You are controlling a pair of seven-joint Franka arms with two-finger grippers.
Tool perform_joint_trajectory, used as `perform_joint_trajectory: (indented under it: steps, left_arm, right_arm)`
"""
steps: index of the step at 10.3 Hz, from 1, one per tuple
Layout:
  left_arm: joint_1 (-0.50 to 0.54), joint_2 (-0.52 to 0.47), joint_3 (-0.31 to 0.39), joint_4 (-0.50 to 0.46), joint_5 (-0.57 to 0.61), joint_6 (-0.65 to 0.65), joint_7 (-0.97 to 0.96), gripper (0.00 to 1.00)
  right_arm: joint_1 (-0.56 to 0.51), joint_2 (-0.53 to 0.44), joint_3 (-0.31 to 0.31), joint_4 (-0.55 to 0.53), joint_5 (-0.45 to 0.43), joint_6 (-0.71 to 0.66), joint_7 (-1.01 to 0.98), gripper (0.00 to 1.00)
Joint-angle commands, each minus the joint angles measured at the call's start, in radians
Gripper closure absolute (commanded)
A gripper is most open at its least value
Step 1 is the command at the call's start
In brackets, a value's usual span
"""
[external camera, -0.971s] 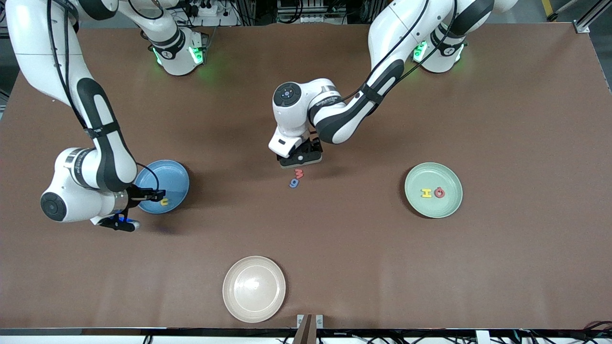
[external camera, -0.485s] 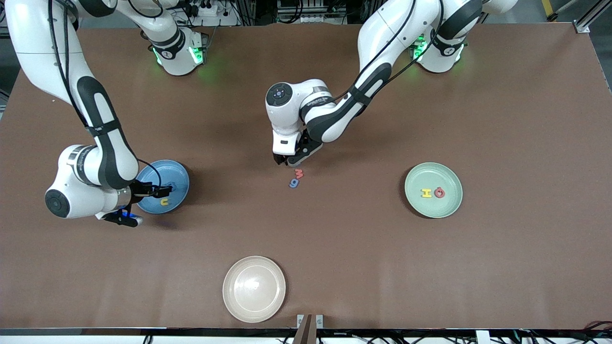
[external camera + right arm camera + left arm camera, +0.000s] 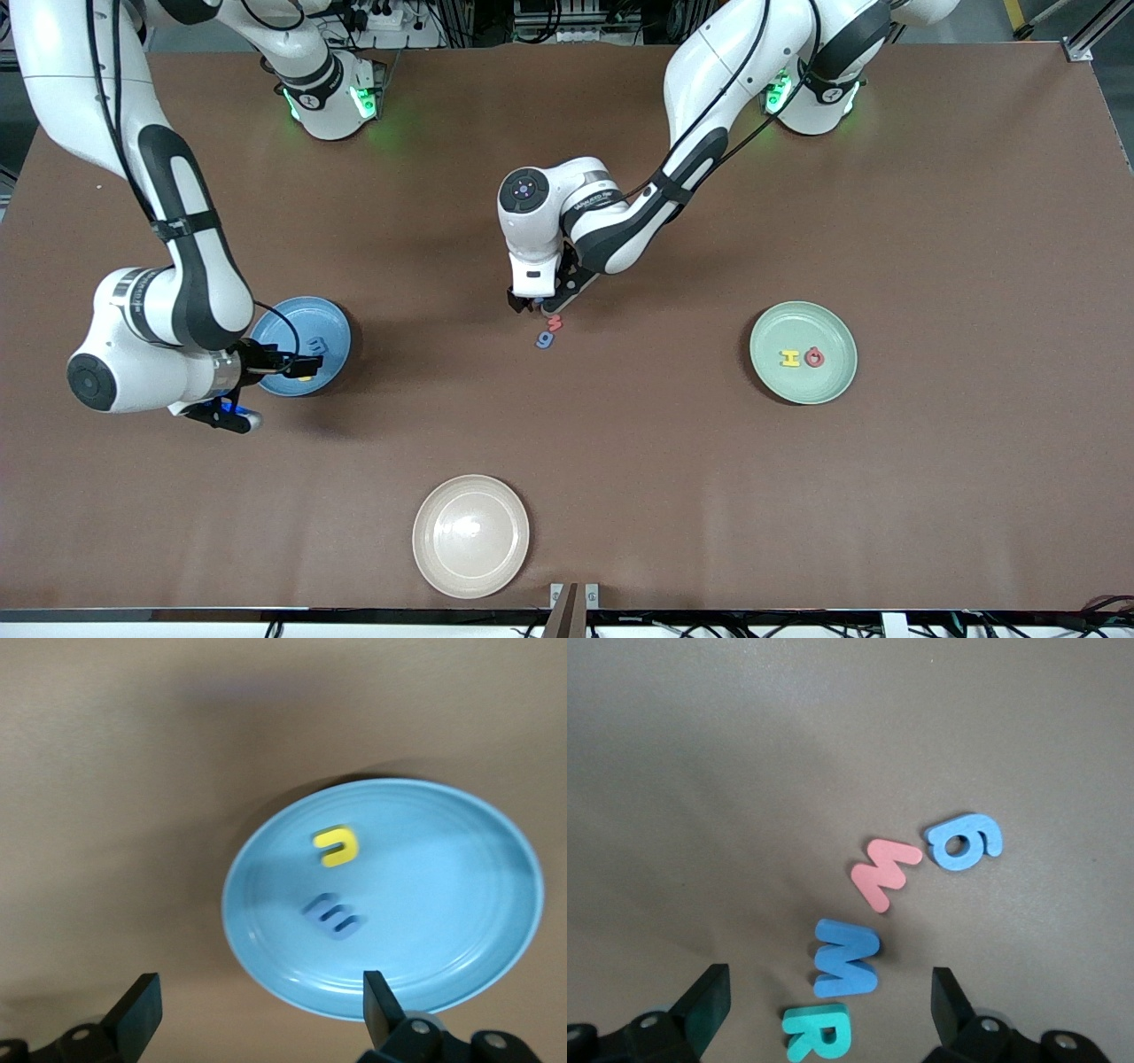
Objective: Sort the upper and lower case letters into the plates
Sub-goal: 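Grasp the blue M with the left gripper and lift it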
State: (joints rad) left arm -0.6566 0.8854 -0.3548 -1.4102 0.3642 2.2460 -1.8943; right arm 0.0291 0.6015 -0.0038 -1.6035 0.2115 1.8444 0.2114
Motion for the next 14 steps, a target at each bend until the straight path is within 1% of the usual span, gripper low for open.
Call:
perform_joint_trajectory:
  steps: [1, 3, 4, 6, 7, 8, 9, 11, 12, 13, 14]
  left_arm:
    - [-0.008, 0.021, 0.011, 0.017, -0.034, 0.032, -0.02, 0.0]
    - [-0.009, 0.032, 0.02, 0.017, -0.034, 0.034, -0.014, 0.0]
    - [-0.009, 0.032, 0.022, 0.016, -0.034, 0.035, -0.012, 0.0]
    - [-0.008, 0.033, 0.022, 0.016, -0.034, 0.04, -0.008, 0.0]
    - [-0.008, 0.035, 0.022, 0.016, -0.034, 0.04, -0.008, 0.06]
    - [-0.008, 0.038, 0.022, 0.016, -0.034, 0.041, -0.006, 0.11]
    - [-0.008, 0.043, 0.022, 0.016, -0.034, 0.056, -0.008, 0.13]
    - [-0.008, 0.047, 0.023, 0.017, -0.034, 0.061, -0.005, 0.2]
    - [-0.008, 0.049, 0.023, 0.017, -0.033, 0.067, -0.005, 0.26]
    - [-0.008, 0.049, 0.023, 0.017, -0.033, 0.067, 0.006, 0.45]
    - [-0.003, 0.049, 0.023, 0.017, -0.034, 0.067, 0.018, 0.73]
  right_arm:
    - [0.023, -0.009, 0.001, 0.004, 0.015, -0.008, 0.06, 0.0]
    - [0.061, -0.008, -0.001, 0.008, 0.095, -0.002, 0.106, 0.0]
    - [0.063, 0.001, -0.001, 0.008, 0.11, 0.022, 0.12, 0.0]
    - [0.063, 0.009, -0.001, 0.01, 0.118, 0.029, 0.125, 0.0]
    - [0.074, 0.009, -0.001, 0.011, 0.118, 0.027, 0.14, 0.0]
    - [0.09, 0.009, -0.001, 0.032, 0.117, 0.022, 0.201, 0.0]
    - [0.106, 0.009, -0.001, 0.037, 0.115, 0.022, 0.233, 0.0]
    - [0.106, 0.009, -0.001, 0.037, 0.117, 0.027, 0.235, 0.0]
    - [0.106, 0.011, -0.001, 0.039, 0.112, 0.027, 0.232, 0.0]
    - [0.106, 0.009, -0.002, 0.04, 0.106, 0.029, 0.229, 0.0]
    - [0.104, 0.011, -0.002, 0.04, 0.103, 0.029, 0.224, 0.0]
